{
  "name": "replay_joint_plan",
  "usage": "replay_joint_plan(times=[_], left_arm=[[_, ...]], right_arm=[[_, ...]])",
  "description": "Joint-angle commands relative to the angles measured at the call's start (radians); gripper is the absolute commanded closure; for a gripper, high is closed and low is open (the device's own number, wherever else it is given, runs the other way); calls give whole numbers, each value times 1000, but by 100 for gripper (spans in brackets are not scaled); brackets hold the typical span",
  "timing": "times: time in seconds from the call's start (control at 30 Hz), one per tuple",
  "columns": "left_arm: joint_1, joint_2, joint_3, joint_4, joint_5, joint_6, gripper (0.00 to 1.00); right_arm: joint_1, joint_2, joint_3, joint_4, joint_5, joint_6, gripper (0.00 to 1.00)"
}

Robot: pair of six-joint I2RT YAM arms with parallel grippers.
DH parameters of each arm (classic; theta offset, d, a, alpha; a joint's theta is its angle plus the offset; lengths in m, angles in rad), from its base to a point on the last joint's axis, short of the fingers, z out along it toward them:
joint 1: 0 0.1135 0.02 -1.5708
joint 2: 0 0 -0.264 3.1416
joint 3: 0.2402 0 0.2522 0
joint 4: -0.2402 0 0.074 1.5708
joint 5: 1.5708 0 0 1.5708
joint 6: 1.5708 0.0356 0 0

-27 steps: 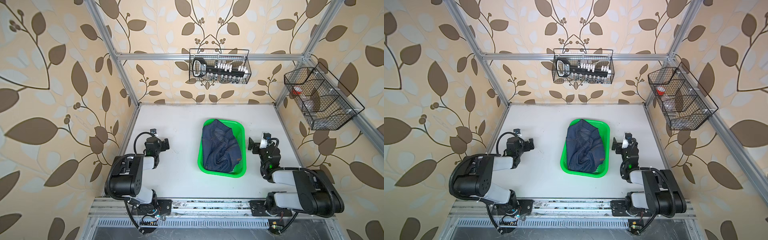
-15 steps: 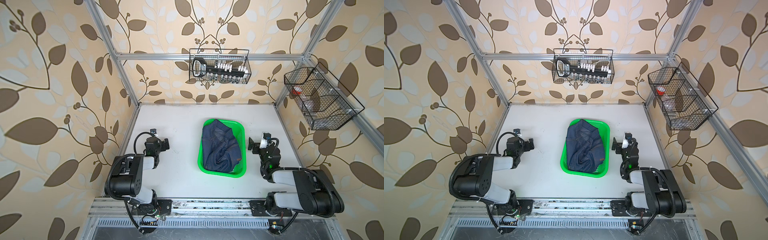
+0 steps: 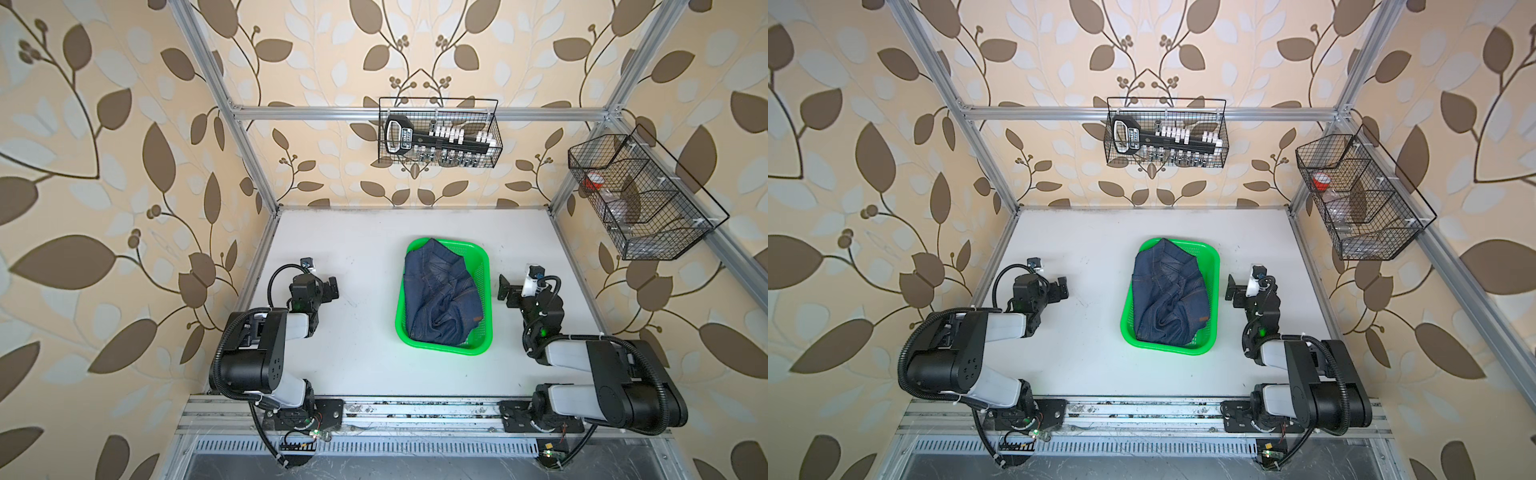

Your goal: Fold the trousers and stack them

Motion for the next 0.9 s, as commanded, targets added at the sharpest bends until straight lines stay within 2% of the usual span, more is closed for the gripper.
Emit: replay_joint_plan(times=[0.0, 0.33, 0.5, 0.6, 0.77, 0.87], left_arm=[[9, -3, 19, 29, 2, 10, 1], [9, -32, 12, 31, 0, 12, 1], [8, -195, 128, -263, 15, 9, 1], [7, -293, 212, -420, 67, -20, 1], [-26, -378, 437, -763, 107, -158, 1], [-70, -400, 529, -892, 135, -248, 1]], right_arm=[[1, 10, 3, 28, -16, -3, 0], [2, -36, 8, -13, 19, 10, 0], [19, -188, 32, -175, 17, -20, 0], [13, -325, 49, -299, 2, -8, 0], [12, -502, 160, -663, -59, 44, 0], [15, -539, 232, -866, -142, 86, 0]])
